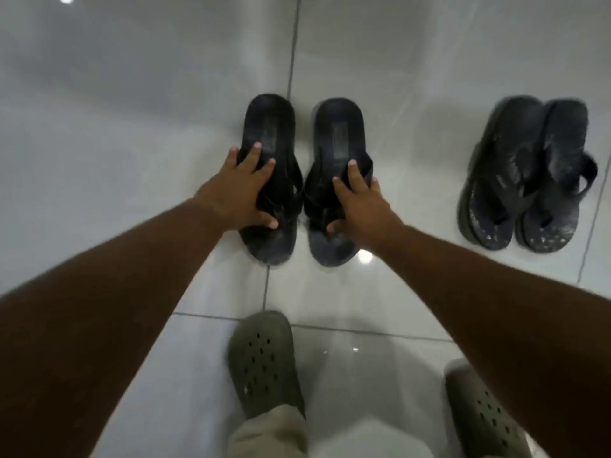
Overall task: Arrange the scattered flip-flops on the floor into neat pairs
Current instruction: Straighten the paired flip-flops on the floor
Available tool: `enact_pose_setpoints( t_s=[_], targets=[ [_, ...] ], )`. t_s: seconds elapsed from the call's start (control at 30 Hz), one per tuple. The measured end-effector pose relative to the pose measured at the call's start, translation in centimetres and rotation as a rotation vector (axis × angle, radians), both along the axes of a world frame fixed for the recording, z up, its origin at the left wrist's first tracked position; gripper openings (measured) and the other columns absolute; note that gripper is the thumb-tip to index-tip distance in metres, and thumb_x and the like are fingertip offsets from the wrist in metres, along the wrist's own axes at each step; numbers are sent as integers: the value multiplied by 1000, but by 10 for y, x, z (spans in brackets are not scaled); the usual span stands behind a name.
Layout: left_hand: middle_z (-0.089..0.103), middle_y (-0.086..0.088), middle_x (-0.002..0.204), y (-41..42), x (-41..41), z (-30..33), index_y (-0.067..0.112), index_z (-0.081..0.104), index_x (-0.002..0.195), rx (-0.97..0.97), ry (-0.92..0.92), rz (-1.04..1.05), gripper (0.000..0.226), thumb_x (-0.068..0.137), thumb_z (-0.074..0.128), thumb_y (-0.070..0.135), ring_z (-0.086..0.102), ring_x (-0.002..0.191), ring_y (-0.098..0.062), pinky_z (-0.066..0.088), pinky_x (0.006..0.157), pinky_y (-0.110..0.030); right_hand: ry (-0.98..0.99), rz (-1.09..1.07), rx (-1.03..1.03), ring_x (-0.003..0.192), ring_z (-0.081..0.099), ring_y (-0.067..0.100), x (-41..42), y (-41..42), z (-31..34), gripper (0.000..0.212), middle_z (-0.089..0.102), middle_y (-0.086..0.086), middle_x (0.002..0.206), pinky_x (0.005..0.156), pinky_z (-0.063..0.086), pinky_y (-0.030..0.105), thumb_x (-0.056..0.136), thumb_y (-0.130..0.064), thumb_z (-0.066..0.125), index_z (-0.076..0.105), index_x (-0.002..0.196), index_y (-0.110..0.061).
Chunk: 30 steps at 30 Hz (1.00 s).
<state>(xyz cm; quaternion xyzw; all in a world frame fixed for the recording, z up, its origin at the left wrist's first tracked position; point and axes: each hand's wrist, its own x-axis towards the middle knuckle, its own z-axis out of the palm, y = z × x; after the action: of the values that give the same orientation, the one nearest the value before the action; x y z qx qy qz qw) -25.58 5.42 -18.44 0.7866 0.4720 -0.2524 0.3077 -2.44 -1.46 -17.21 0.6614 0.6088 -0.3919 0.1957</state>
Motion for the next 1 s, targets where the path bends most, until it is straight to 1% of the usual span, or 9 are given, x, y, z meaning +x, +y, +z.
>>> enact_pose_setpoints(
  t_s=[0.17,0.27,0.33,0.5,0.8,0.93,1.0],
  targets=[
    [-10,-7,163,43,-101,9,25,4,153,12,119,40,118,64,68,69,-8,147,-42,18,117,-55,58,-21,23,147,-6,44,-108,48,-4,88,-22,0,162,115,28,55,88,-37,65,10,155,-23],
    [-10,-6,163,55,-151,13,25,5,153,18,150,0,114,67,70,63,-9,147,-39,24,114,-56,56,-46,19,147,-9,47,-161,65,-6,89,-23,3,161,114,26,55,89,-41,63,7,156,-21],
    [-12,-5,163,57,-164,12,26,3,153,16,145,-47,113,69,72,58,-10,147,-38,25,114,-56,25,-65,11,146,-10,49,-180,67,-5,90,-25,6,161,114,25,55,90,-42,61,4,156,-19],
    [-12,-4,163,70,-172,8,26,5,153,31,120,-98,112,69,73,55,-11,147,-38,26,113,-56,14,-60,-14,146,-12,48,-189,54,-5,90,-28,5,160,115,20,56,91,-43,60,1,156,-20],
    [-14,-4,163,70,-172,8,26,2,153,42,147,-133,116,67,73,59,-13,147,-40,23,115,-56,23,-36,7,146,-11,47,-187,45,-11,89,-27,4,160,116,21,55,90,-46,59,4,156,-22],
    [-9,-6,163,63,-169,17,24,2,153,65,194,-139,113,71,75,49,-10,147,-42,25,115,-55,85,-10,26,147,-6,46,-180,51,1,89,-23,3,161,116,21,54,89,-46,60,6,156,-24],
    [-4,-10,163,58,-165,29,22,4,153,81,219,-169,113,70,76,46,-4,146,-45,25,117,-55,122,13,66,147,-5,44,-167,58,16,90,-23,5,162,119,14,52,89,-44,61,4,156,-24]
  ],
)
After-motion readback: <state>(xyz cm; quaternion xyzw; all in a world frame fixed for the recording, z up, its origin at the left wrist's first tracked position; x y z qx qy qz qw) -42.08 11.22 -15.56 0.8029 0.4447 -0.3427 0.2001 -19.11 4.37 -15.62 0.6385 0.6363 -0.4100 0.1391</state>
